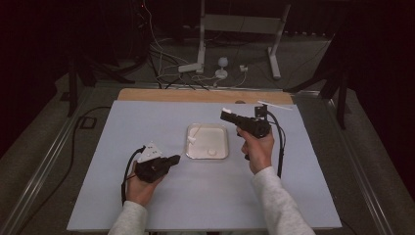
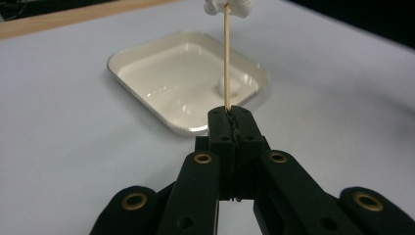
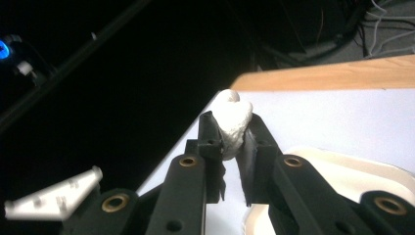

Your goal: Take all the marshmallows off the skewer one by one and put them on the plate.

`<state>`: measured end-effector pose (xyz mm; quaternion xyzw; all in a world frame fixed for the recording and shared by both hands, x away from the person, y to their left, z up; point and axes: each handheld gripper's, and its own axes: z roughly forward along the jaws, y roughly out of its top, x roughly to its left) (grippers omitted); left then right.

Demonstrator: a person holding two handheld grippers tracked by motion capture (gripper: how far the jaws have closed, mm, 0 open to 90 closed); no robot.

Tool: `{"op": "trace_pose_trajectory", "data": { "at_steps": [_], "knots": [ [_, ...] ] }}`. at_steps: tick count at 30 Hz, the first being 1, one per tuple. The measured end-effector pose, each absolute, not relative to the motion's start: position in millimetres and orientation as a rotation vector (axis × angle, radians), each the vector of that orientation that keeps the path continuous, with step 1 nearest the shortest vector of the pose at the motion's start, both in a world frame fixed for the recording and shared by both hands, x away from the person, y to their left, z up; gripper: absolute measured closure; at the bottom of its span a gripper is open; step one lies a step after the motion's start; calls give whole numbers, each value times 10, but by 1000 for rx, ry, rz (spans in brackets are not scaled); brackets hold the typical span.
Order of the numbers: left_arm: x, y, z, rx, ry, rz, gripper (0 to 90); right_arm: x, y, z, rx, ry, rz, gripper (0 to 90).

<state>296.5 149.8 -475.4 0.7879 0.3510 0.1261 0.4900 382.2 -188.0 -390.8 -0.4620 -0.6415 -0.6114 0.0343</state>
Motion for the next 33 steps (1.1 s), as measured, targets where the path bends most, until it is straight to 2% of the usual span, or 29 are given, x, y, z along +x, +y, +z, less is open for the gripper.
{"op": "trace_pose_trajectory", "data": {
  "at_steps": [26, 28, 29, 30, 31, 32, 33],
  "knots": [
    [2976, 1438, -4724, 1892, 857, 261, 900, 3923, -1663, -4476, -1511, -2244, -1486, 764],
    [2978, 1436, -4724, 1890, 857, 260, 900, 3945, -1636, -4541, -1528, -2261, -1442, 704],
    [2977, 1436, -4724, 1890, 859, 259, 900, 3945, -1636, -4541, -1528, -2261, -1442, 704],
    [2978, 1436, -4725, 1889, 860, 259, 900, 3961, -1617, -4569, -1539, -2258, -1423, 631],
    [2978, 1437, -4725, 1889, 861, 259, 900, 3961, -1617, -4569, -1539, -2258, -1423, 631],
    [2979, 1438, -4725, 1889, 861, 258, 900, 3975, -1604, -4587, -1540, -2249, -1413, 564],
    [2979, 1439, -4725, 1891, 861, 259, 900, 3975, -1604, -4587, -1540, -2249, -1413, 564]
  ]
}}
